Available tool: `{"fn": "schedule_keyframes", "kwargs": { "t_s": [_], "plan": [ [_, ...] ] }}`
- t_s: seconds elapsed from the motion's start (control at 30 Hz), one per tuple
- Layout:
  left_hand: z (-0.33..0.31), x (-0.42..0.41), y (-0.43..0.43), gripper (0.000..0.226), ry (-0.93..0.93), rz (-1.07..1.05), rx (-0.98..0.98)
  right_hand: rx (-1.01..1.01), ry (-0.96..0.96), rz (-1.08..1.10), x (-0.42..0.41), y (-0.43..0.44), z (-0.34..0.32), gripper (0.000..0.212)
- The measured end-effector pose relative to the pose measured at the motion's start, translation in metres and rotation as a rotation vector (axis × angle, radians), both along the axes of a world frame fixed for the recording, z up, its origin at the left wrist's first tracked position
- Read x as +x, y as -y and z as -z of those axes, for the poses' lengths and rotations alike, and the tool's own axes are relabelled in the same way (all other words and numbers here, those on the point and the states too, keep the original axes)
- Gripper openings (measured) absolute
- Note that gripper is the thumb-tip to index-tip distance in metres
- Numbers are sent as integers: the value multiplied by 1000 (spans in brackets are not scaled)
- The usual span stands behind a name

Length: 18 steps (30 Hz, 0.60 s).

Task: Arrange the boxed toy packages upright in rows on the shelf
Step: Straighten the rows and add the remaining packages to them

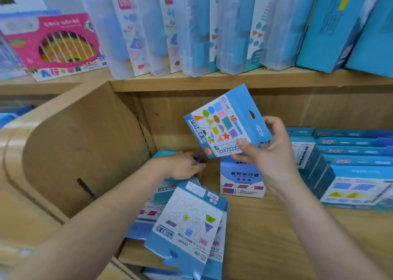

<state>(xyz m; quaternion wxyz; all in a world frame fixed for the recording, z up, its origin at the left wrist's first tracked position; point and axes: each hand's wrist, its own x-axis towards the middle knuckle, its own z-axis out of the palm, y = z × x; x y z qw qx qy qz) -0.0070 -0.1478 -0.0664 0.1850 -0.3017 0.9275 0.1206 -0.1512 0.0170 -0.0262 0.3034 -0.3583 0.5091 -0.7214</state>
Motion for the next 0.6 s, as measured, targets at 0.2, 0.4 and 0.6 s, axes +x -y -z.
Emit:
{"fn": "schedule_keyframes", "kwargs": {
  "t_s": [0.2, 0.4, 0.6],
  "plan": [
    [-6, 39, 9, 47, -197, -153, 107, 23, -393, 32, 8, 24, -4, 45],
    [3, 59, 5, 62, -186, -180, -116, 16, -510, 47, 12, 27, -11, 42],
    [7, 51, 5, 57, -23, 39, -412, -39, -473, -2, 17, 16, -5, 45]
  ]
}}
